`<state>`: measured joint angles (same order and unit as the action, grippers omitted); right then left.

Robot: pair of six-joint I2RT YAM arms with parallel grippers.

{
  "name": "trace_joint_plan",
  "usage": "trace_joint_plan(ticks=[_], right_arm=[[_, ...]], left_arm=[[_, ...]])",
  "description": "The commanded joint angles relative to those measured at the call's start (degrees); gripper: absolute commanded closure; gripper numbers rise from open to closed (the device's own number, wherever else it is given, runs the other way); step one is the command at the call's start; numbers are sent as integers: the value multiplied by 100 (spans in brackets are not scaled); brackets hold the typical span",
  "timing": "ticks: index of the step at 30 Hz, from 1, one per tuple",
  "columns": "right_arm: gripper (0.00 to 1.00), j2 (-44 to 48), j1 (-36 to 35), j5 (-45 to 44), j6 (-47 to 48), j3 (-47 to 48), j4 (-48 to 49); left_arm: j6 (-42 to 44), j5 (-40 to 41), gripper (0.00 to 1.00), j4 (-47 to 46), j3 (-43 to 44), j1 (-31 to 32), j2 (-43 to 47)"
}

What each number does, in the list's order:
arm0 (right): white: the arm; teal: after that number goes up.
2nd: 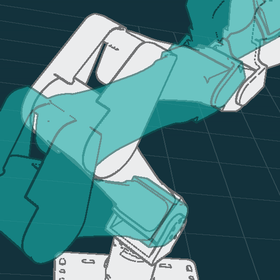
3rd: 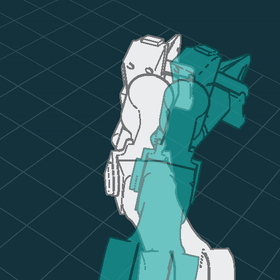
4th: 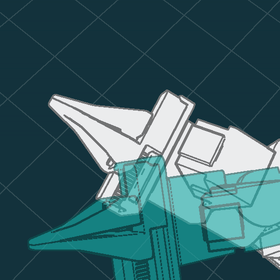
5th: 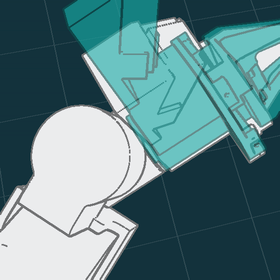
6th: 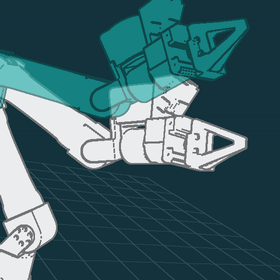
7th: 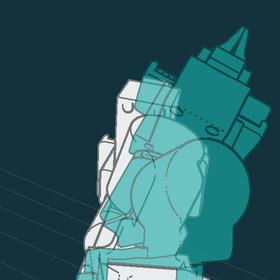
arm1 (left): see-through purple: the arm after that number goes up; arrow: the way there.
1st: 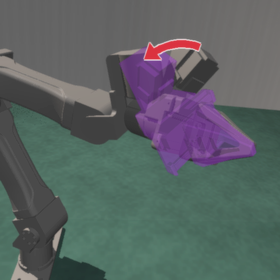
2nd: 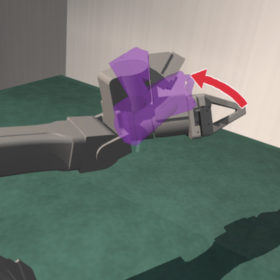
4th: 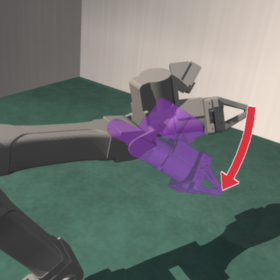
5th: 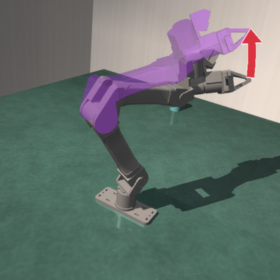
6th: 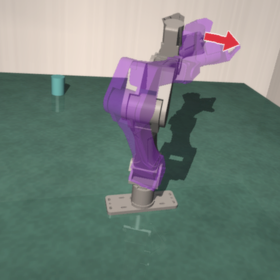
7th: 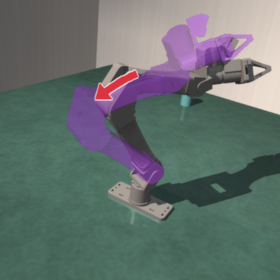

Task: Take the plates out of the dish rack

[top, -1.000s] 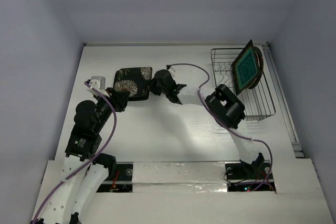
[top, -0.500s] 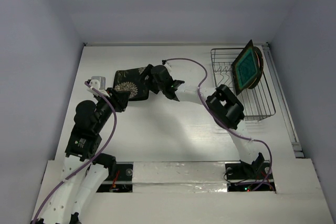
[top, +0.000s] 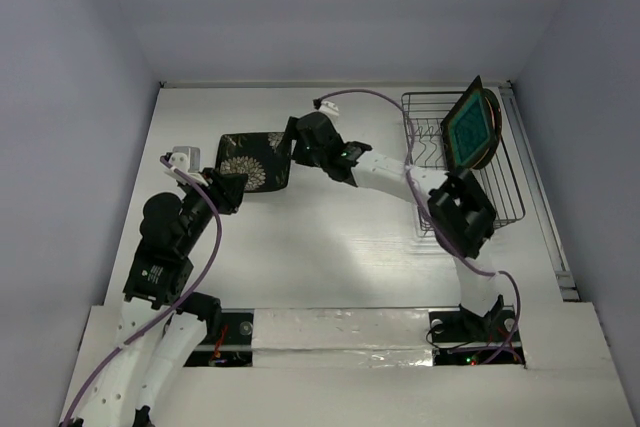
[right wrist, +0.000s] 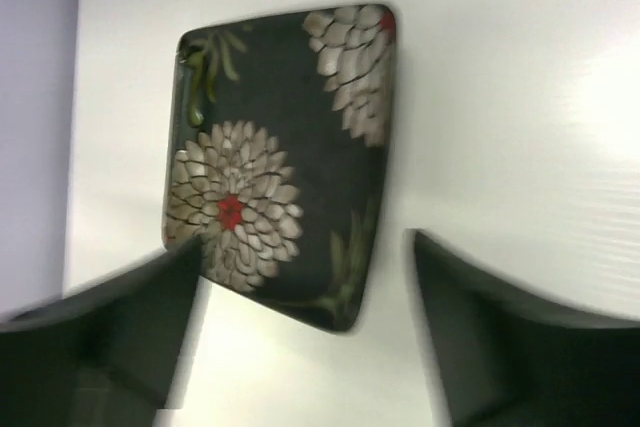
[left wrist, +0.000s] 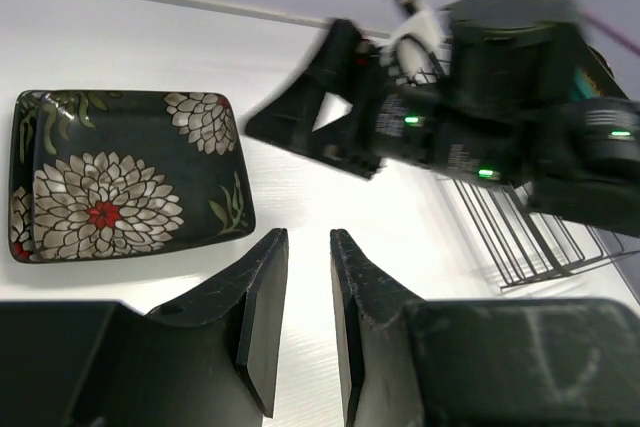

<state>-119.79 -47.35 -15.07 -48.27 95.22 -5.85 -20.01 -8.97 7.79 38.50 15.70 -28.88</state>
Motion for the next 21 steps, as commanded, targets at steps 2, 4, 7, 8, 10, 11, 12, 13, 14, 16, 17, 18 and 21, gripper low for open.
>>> trace_joint_plan(ticks=[2,4,7,8,10,11,12,13,14,16,17,18,21], right_arm=[[42,1593,24,-1022,1152,-652,-434],[75,2272,436,-1391,1688,-1249,-741],[100,3696,1375,-1394,2391,-1883,-1277],[100,4013,1630,-1393,2523,-1954,-1461],[100,4769,2235,-1428,3015,-1981,-1848],[100,4902,2413,-1489,3130,-1894,-2033],[99,5043,2572,-1568,3357,-1806,-2278],[92,5035,2886,-1595,3472,-1570,-2376],[87,4974,3055,-1552,3569,-1420,-2499],[69,4597,3345,-1595,3763,-1051,-2886],[63,4465,3616,-1630,3859,-727,-2991],[59,4299,3758,-1578,4000,-541,-3236],[54,3727,4145,-1385,4097,21,-3546]], left_arm=[[23,-26,79,-173,175,-6,102],[32,-26,79,-155,175,-6,120],[32,-52,79,-164,167,-6,190],[32,-78,79,-164,167,-6,225],[32,-131,79,-164,167,-6,225],[32,-148,79,-164,167,-6,225],[24,-157,79,-173,167,-6,217],[23,-157,79,-181,167,46,182],[23,-166,79,-182,175,47,173],[32,-140,79,-155,175,99,146],[41,-131,78,-129,175,99,146],[41,-105,78,-103,184,100,138],[59,-43,78,-59,193,161,111]])
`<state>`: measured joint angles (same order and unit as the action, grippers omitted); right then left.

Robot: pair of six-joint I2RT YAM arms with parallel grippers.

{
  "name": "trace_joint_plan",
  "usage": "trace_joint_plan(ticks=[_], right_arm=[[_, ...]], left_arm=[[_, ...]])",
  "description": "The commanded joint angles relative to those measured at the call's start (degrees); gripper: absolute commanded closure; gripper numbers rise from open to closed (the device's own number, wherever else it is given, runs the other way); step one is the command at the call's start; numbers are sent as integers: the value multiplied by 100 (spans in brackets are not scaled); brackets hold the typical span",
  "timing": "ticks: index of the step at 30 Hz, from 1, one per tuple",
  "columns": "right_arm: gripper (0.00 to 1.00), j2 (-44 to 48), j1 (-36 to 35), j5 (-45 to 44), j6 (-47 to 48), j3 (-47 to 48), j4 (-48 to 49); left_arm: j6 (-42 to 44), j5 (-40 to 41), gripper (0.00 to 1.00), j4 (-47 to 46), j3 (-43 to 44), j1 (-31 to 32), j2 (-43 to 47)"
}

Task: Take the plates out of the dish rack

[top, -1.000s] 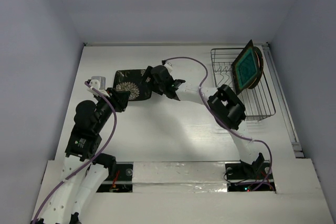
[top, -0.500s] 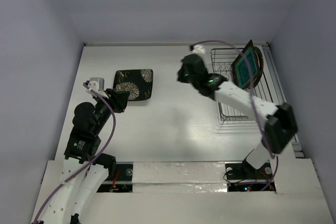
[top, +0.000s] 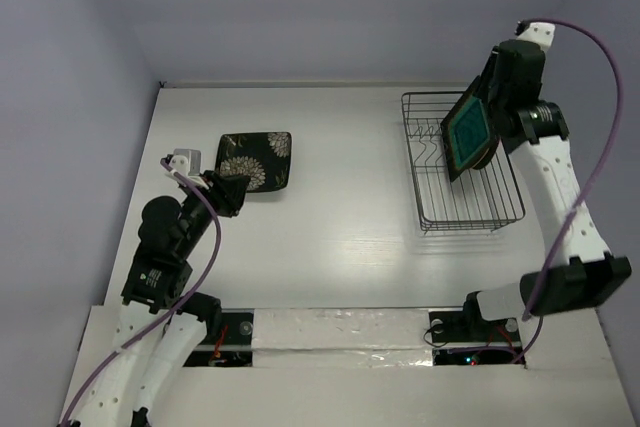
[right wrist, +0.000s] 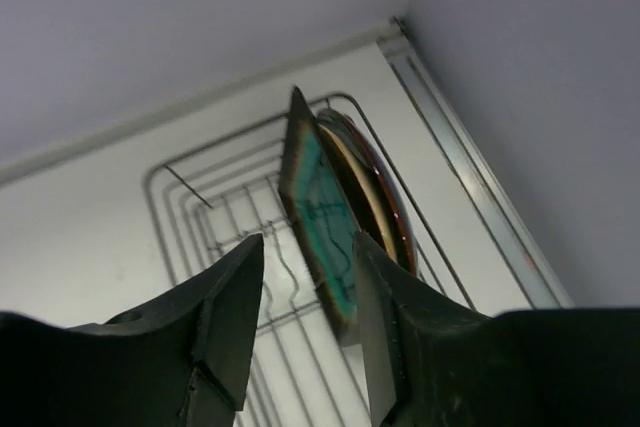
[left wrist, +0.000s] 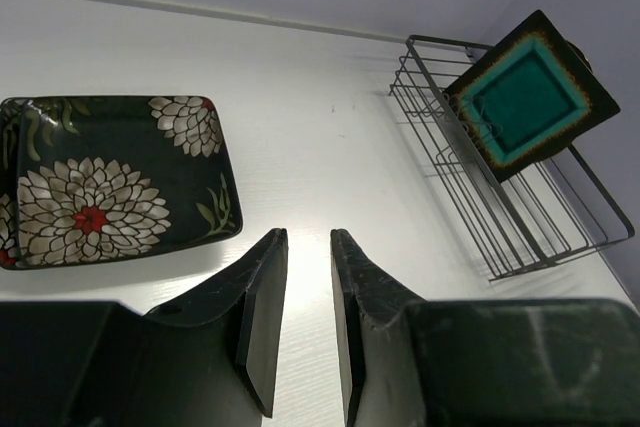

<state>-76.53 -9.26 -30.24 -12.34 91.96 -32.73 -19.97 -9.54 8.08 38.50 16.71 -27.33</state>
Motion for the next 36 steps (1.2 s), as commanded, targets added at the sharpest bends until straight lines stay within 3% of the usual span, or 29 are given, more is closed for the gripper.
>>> trace_joint_plan(ticks=[1,4,9,22,31,36], right_arm=[[53,-687,406,367,496,444,-919],[48,-1100,539,615,557,840,-1050],[48,-1680,732,747,619,1218,-1218],[50,-2313,847,386,592,788,-875],[76,-2146,847,1151,522,638,-691],[76,-2401,847,1301,539,569,-700]], left_arm=[[54,14,78,-87,193,121,-70],[81,40,78,-122,210,184,-167],[98,75,78,-78,219,245,-220],[116,84,78,-96,228,298,-352],[98,66,78,-131,219,298,-343],[98,75,78,-140,210,298,-334]])
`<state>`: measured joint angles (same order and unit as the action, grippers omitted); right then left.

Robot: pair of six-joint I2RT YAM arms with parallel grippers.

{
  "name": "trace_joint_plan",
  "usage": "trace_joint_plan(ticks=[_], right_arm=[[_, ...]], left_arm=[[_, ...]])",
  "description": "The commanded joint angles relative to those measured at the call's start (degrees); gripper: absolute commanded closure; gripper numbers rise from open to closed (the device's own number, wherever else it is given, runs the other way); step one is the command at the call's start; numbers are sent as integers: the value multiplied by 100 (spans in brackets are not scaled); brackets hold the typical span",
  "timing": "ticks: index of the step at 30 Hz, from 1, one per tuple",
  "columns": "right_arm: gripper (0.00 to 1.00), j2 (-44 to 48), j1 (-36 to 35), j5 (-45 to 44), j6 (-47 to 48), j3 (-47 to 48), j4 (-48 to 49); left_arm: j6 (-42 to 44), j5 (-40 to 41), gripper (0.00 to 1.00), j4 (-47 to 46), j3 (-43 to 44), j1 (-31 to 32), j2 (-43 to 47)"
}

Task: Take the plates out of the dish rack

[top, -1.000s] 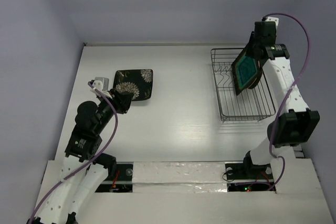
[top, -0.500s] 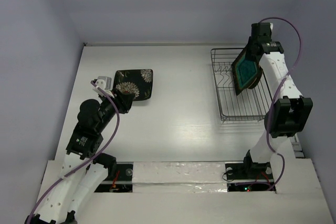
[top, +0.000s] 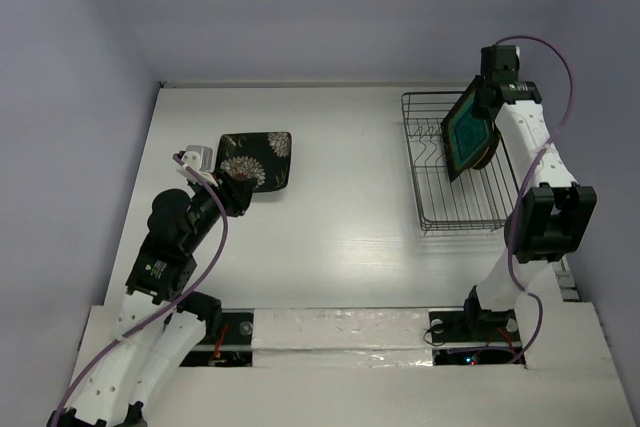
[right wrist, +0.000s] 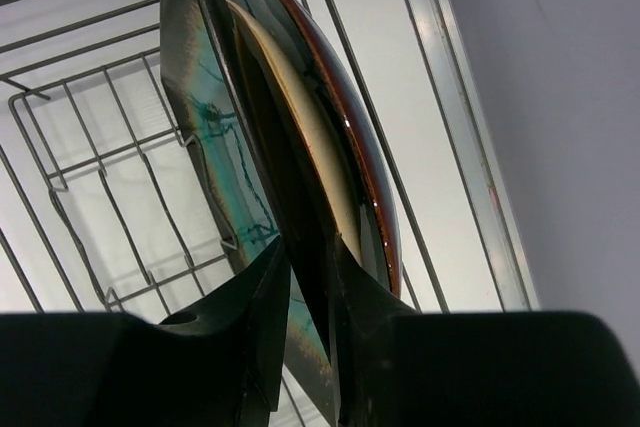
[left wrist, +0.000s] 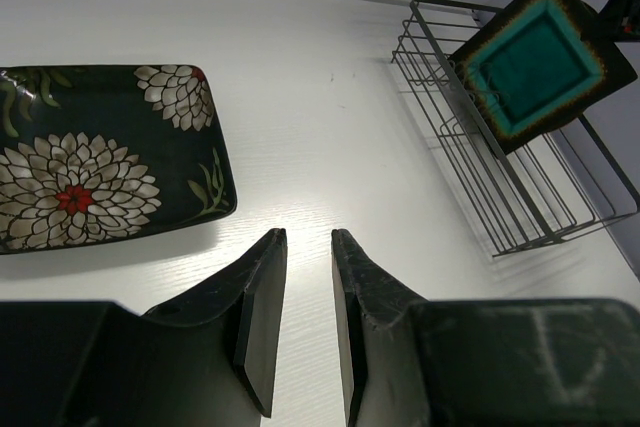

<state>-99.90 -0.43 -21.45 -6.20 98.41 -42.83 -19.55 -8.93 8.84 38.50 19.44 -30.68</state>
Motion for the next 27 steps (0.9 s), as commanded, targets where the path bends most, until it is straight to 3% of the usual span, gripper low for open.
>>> trace_joint_plan(ticks=[1,6,9,11,14,16,18,22,25,27], right_arm=[[75,-169,-36,449,-83,-94,319],[60,-364,-36,537,-101,-120,424],[59,-416,-36,616,-101,-120,407],[67,-373,-36,633,-127,-129,380],[72,-22,-36,791,-119,-270,512],[70,224,-36,879,-136,-331,626],[62,304,-36,1099,-119,-419,758],[59,-125,-36,828,-127,-235,574],[72,-206,-36,739,-145,-243,609],[91,-92,-36,695,-145,-200,644]], left_arm=[[48,23,78,-216,210,25,18],[57,40,78,-216,202,25,27],[48,32,78,-234,202,25,35],[48,32,78,-225,202,25,27],[48,23,78,-251,202,25,18],[39,5,78,-269,193,25,9],[30,-12,78,-269,184,25,9],[22,-12,78,-269,184,25,9],[22,5,78,-260,184,25,27],[22,-12,78,-286,184,25,18]])
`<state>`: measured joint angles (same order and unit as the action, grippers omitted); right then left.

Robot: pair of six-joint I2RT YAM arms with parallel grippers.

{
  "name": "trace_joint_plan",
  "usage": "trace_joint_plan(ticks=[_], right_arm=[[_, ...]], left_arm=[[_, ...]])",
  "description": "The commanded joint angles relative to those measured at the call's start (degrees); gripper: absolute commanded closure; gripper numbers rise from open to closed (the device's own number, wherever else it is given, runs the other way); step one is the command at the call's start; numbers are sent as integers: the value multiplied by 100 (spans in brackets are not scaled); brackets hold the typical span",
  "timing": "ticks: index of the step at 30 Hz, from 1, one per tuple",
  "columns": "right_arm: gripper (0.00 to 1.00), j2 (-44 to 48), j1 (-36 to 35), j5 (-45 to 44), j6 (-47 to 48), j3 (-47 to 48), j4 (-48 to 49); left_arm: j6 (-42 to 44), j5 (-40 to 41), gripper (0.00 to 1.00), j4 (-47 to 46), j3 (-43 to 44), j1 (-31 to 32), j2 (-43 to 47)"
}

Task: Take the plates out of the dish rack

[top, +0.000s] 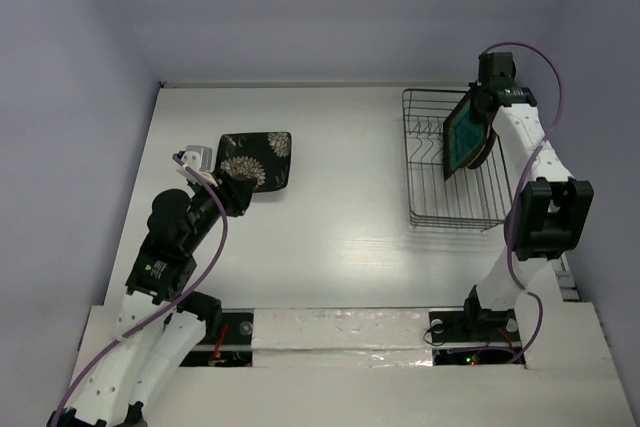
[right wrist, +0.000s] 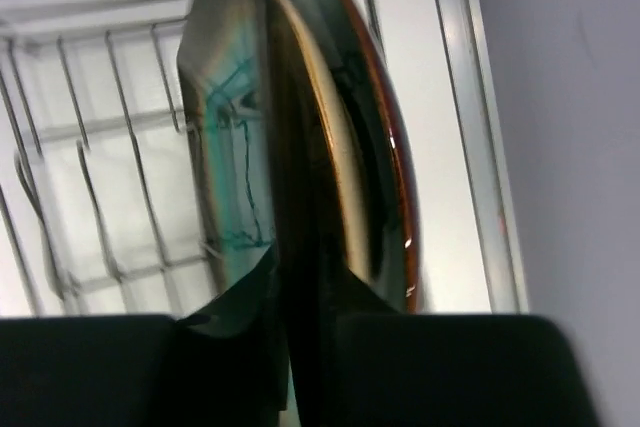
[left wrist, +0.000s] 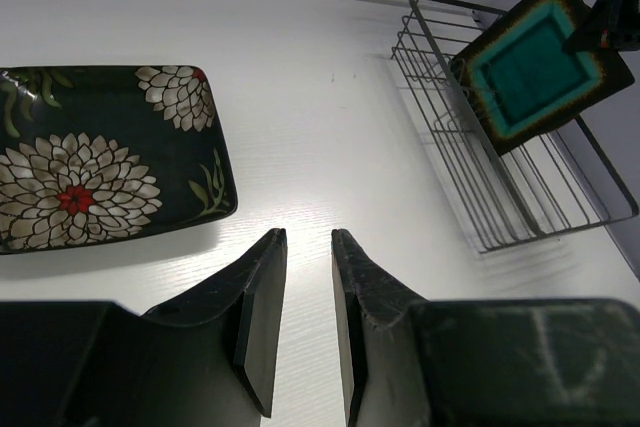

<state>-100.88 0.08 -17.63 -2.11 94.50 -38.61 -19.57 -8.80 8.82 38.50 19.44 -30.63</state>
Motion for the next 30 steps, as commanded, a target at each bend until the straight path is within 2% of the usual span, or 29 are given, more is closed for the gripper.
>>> trace_joint_plan(ticks=[1,2,7,14,18,22,24,27,29,30], right_arm=[[96,59,-139,252,-510,227,240],[100,190,-139,147,-484,270,249],[100,736,-315,14,-273,560,485],[100,1350,-886,-1346,456,992,363],[100,1747,-1079,-1533,528,1044,354],[100,2133,-1255,-850,-23,1184,266],[100,2361,-1343,-94,-315,1141,380],[100,2573,-1659,558,-912,642,1020],[100,2740,-2000,1030,-1692,-17,2158],[100,2740,-2107,1164,-1696,-254,2530]], left_arm=[[24,-26,78,-284,184,25,13],[15,-34,78,-276,184,25,22],[-3,-61,78,-293,167,25,40],[-20,-113,77,-311,158,25,49],[-29,-149,77,-328,149,25,57],[-38,-149,77,-346,149,25,49],[-38,-140,77,-363,140,25,49],[-47,-166,74,-381,140,-28,66],[-55,-219,71,-407,131,-28,66],[-55,-219,70,-407,123,-28,57]])
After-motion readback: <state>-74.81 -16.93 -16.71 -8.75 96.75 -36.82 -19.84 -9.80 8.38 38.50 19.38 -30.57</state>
